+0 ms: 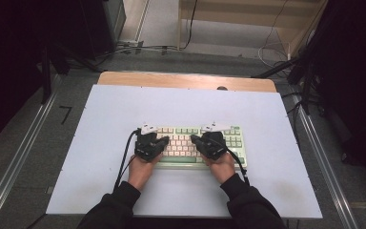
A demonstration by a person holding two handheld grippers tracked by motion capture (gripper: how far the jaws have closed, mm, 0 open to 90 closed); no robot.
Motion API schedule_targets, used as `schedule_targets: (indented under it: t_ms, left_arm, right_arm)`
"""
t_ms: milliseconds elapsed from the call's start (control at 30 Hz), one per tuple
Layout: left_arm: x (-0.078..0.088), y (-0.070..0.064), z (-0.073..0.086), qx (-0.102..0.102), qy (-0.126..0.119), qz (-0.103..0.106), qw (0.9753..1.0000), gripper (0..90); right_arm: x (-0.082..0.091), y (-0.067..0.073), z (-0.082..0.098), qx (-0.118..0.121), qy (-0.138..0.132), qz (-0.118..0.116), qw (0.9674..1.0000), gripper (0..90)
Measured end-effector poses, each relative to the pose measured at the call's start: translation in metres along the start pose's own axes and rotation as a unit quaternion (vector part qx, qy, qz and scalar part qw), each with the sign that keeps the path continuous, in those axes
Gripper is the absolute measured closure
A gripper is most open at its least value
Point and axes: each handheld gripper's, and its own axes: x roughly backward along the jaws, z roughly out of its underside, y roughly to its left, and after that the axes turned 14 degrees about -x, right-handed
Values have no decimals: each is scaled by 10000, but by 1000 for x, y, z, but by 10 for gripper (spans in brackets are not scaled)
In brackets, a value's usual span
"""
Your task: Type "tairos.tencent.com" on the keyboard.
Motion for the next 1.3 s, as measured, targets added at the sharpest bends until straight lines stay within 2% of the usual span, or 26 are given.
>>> schedule_targets:
  t_ms: [133, 333, 500, 1300]
  left_arm:
    - [4, -1, -2, -3, -85, 30, 10000, 900]
    - [7, -2, -2, -63, -81, 68, 9999, 900]
    - [14, -3, -4, -51, -207, 57, 9998, 900]
    - [27, 2, 0, -26, -260, -9, 9997, 900]
  right_arm:
    - [1, -1, 0, -21, -11, 9, 10000, 878]
    - [1, -1, 0, -25, -26, 24, 10000, 877]
    - [2, -2, 0, -40, -41, 14, 10000, 878]
    - [4, -2, 0, -54, -50, 0, 10000, 877]
